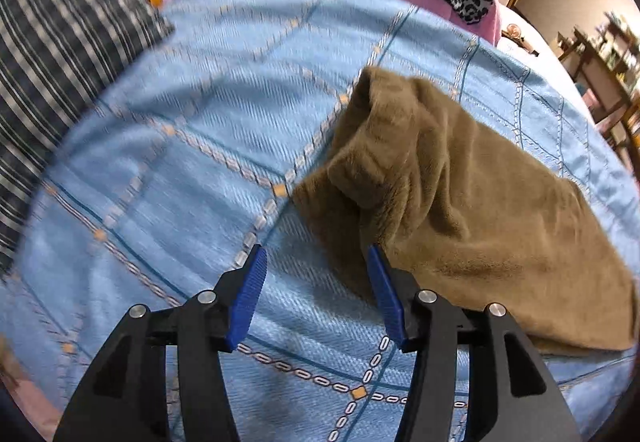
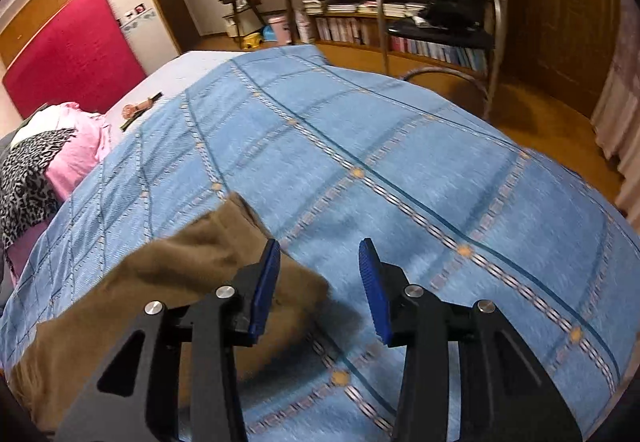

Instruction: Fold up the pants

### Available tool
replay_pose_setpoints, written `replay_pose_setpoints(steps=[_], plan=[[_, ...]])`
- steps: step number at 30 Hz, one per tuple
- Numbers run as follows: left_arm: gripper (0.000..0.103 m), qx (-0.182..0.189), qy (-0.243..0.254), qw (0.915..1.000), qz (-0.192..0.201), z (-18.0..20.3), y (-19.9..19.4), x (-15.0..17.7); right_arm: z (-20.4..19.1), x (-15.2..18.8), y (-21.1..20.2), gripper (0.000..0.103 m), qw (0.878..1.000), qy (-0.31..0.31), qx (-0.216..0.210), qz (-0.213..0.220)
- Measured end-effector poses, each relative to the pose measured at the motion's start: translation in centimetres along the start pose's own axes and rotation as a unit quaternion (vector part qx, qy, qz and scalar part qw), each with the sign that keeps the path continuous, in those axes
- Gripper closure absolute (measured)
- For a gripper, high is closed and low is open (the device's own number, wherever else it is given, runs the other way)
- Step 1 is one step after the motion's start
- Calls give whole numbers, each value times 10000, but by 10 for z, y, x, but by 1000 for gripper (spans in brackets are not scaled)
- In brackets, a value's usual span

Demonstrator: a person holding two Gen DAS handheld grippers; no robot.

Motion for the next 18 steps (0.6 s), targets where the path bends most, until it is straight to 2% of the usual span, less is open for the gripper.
replay_pose_setpoints(steps=[2, 3, 6, 10, 11, 12, 14, 15, 18], plan=[[50, -116, 175, 9996, 172, 11, -9, -4, -15, -7, 15, 61, 9998, -141, -137, -90], [50, -170, 263, 9992, 253, 17, -13, -6, -22, -10, 22, 58, 9994, -200, -246, -169], [50, -222, 575, 9972, 427, 44, -22, -12, -46, -16, 50, 42, 9970, -522, -393, -419], [50, -89, 1117, 9924, 501, 87, -13, -16, -66, -16, 83, 41, 9931, -979, -213, -602], [50, -58, 1241, 9910, 502, 100, -7, -17, -69, -15, 89, 46, 9920, -1059, -220, -654], [50, -21, 1326, 9899, 503, 109, -1, -19, -72, -14, 94, 66, 9909, -1124, -262, -692], [50, 73, 1443, 9882, 501, 126, 17, -25, -79, -17, 94, 78, 9908, -1159, -305, -631], [50, 124, 1453, 9882, 477, 133, 25, -29, -84, -18, 92, 81, 9910, -1203, -259, -531], [50, 247, 1424, 9888, 385, 147, 61, -44, -95, -23, 87, 81, 9897, -1421, 94, -142]])
Point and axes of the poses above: each gripper's, at about its wrist camera, not at the fingertips, and y roughly the way its jaws point, z to its right, x to its underside, the point moved 3 cm from there along y, roughly the way its jaws point, and after that the axes turned 6 degrees about x, right-handed, at the moved point
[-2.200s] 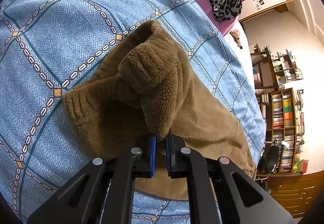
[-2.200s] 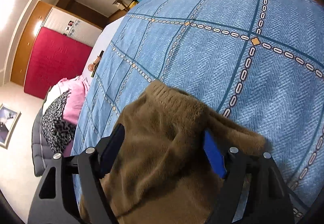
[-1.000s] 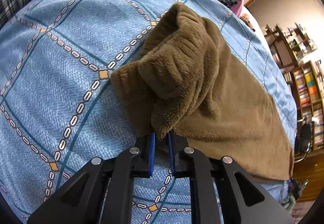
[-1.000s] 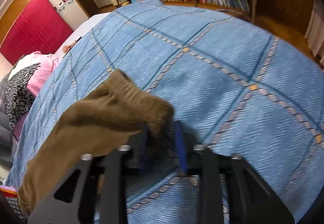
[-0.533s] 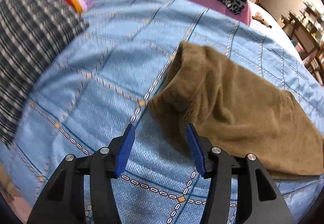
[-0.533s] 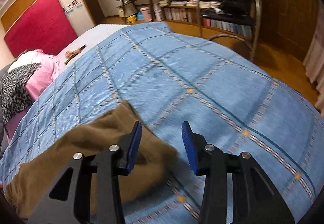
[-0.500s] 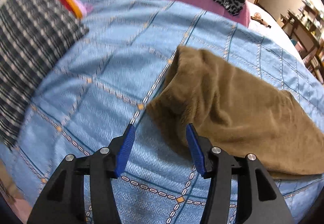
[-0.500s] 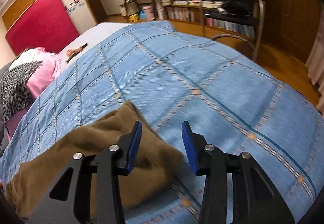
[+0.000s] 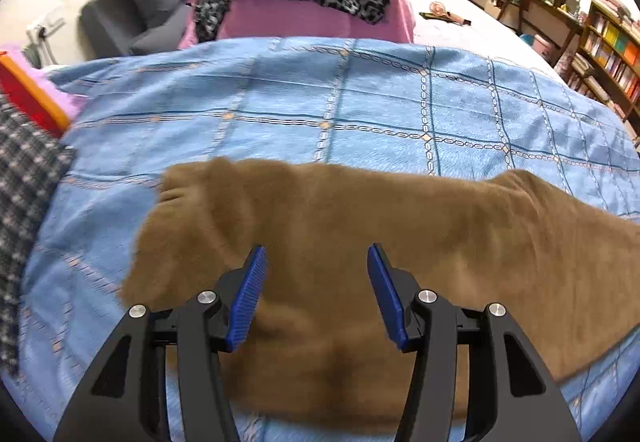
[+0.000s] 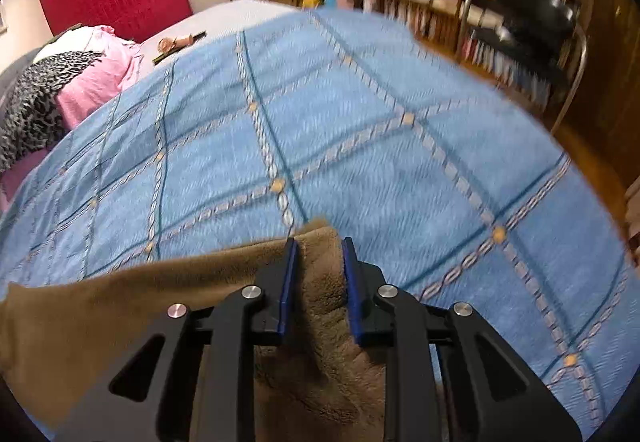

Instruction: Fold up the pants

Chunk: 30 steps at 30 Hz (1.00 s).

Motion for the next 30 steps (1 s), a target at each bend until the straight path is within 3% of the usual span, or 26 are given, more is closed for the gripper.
replay_pose_setpoints(steps=[5, 11, 13, 17, 20, 24, 30], plan=[[57, -565, -673, 9956, -337, -33, 62, -7, -6, 1, 20, 81, 9997, -110, 239, -1], [57, -699, -363, 9967, -200, -31, 73, 1, -9, 2, 31, 80, 9992, -121, 366, 39], [57, -668, -357, 9970, -184, -32, 72, 2, -6, 1, 30, 74, 9992, -26, 388, 27], [53, -624, -259, 9975, -194, -24, 54, 5, 8, 2, 9, 49, 9989, 306, 344, 65], [47, -455, -74, 9988, -140, -8, 30, 16, 18, 10, -19, 42, 9984, 418, 260, 269], [46, 185, 164, 9993, -297, 34, 8, 45, 26, 32, -45, 40, 9980, 551, 107, 289], [46, 760, 1023, 9908, -457, 112, -4, 91, 27, 67, -76, 40, 9979, 607, -91, 212]])
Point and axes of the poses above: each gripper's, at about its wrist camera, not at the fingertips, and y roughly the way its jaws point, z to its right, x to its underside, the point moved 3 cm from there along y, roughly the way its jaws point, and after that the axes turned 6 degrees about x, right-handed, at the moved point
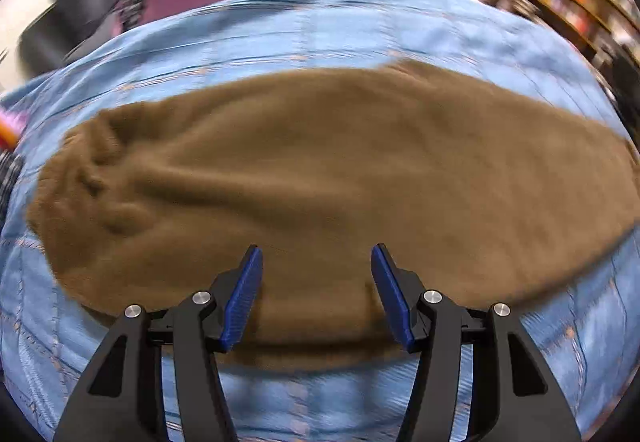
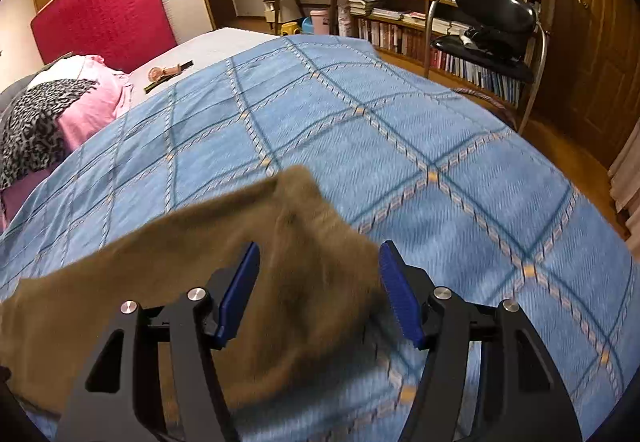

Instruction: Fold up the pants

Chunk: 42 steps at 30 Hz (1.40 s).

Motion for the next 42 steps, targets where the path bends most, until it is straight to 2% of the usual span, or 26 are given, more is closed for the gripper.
replay_pose_setpoints(steps=[4, 8, 12, 16, 24, 27, 32, 37, 42], plan=[[46, 183, 395, 9989, -151, 33, 7, 14, 0, 21, -13, 39, 9996, 66, -219, -146], [46, 125, 624, 9975, -298, 48, 18, 30, 12, 39, -16, 40, 9981, 378, -359, -316], [46, 174, 429, 9985, -279, 46, 26, 38, 38, 51, -13, 39, 9927, 984, -479, -508], [45, 68, 607, 9977, -299, 50, 27, 44, 56, 56, -9, 39, 9849, 1454, -716, -607], [44, -43, 625, 9976, -309, 56, 25, 54, 63, 51, 16, 36, 9663, 2097, -1234, -836], [44, 46, 456, 9983, -372, 54, 22, 50, 61, 45, 24, 35, 9639, 2163, -1307, -842], [44, 499, 224, 9981, -294, 65, 8, 34, 52, 40, 33, 35, 9631, 2141, -1409, -827], [44, 855, 562, 9947, -119, 111, 2, 15, 44, 37, 42, 35, 9634, 2059, -1521, -800], [44, 1064, 887, 9904, 35, 167, 14, -9, 44, 35, 48, 36, 9634, 2029, -1561, -796]])
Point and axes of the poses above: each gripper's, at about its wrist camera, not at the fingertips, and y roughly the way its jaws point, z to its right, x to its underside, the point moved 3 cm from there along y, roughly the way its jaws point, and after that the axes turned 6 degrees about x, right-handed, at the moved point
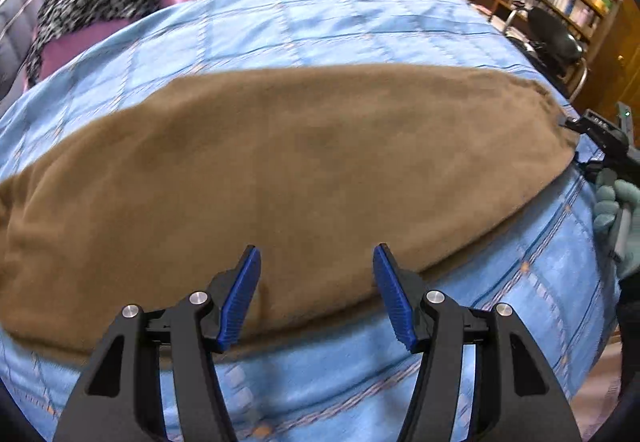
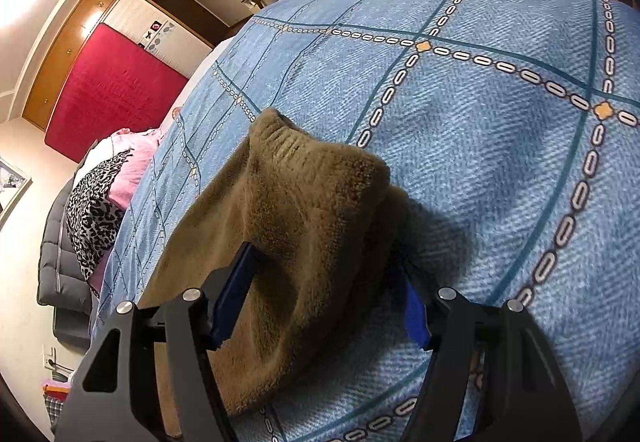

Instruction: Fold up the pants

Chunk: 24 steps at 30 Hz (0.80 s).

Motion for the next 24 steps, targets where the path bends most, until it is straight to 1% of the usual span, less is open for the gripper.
replay_pose_setpoints(steps=[4, 7, 11, 14, 16, 17, 19, 21, 22, 24], plan=[[44, 253, 163, 9995, 40, 39, 22, -29, 1, 0, 1, 36, 10000, -3, -13, 9], [44, 462, 434, 9980, 75, 79, 40, -52, 1, 1, 0, 36, 10000, -27, -30, 31], [44, 635, 607, 9961, 8, 118, 67, -68, 1, 2, 1, 36, 9999, 10, -106, 59], [44, 671, 741, 9949, -144, 139, 89, -69, 6, 2, 0, 36, 9998, 41, -180, 64], [44, 576, 838, 9945, -244, 149, 101, -64, 7, 2, 0, 36, 9998, 50, -211, 51], [44, 466, 911, 9944, -267, 151, 108, -61, 8, 2, 0, 36, 9997, 48, -226, 42], [43, 348, 1028, 9938, -220, 154, 114, -58, 9, 2, 1, 42, 9997, 47, -224, 8], [43, 341, 1044, 9937, -202, 155, 116, -58, 12, 1, 1, 52, 9997, 73, -228, -43], [43, 349, 1041, 9937, -202, 154, 116, -58, 12, 1, 1, 55, 9997, 80, -233, -67], [43, 355, 1043, 9937, -214, 155, 117, -59, 11, 2, 2, 66, 9995, 113, -275, -134]])
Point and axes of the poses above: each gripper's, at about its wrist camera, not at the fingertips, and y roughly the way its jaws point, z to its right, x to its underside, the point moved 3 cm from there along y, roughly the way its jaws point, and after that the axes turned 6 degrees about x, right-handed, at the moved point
